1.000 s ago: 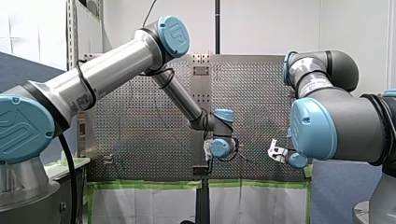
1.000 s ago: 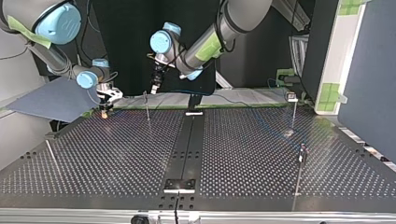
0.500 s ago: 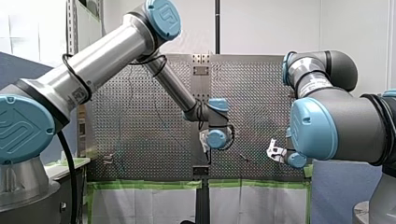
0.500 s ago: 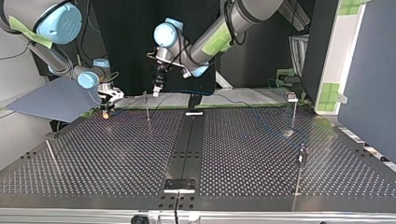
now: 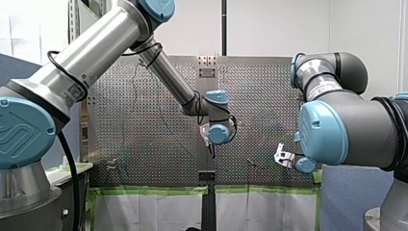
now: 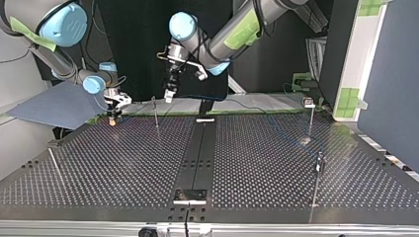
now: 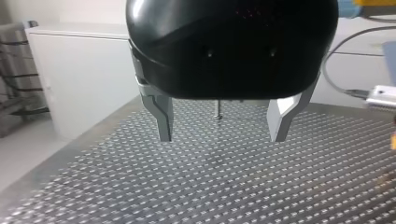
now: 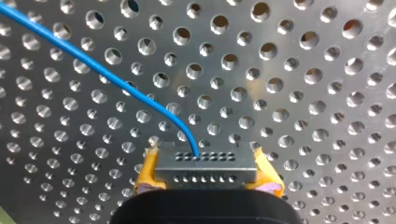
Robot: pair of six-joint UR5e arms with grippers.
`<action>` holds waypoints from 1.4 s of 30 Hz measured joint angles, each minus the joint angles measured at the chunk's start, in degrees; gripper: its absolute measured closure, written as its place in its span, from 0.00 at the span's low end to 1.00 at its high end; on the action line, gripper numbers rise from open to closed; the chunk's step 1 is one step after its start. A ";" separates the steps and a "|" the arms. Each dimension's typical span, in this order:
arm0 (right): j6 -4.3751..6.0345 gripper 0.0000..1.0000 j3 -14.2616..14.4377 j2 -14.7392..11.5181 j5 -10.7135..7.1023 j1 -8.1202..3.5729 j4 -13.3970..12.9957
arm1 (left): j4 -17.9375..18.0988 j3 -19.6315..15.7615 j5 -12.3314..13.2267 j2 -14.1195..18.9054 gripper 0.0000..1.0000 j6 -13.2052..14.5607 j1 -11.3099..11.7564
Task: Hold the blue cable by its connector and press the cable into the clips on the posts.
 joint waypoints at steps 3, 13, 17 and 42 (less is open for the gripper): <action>0.00 1.00 0.00 -0.01 0.01 0.00 -0.02 | 1.52 -1.53 -0.99 1.53 0.00 -0.94 0.36; 0.00 1.00 0.00 0.01 -0.06 0.40 -0.18 | 3.27 -6.65 -2.82 6.64 0.00 -3.74 0.83; 0.00 1.00 0.00 0.01 -0.06 0.46 -0.18 | 3.14 -8.51 -1.76 8.49 0.00 -3.82 0.85; -0.04 1.00 -0.24 0.02 -0.07 0.89 -0.22 | 2.92 -20.53 0.99 19.92 0.00 -5.20 1.57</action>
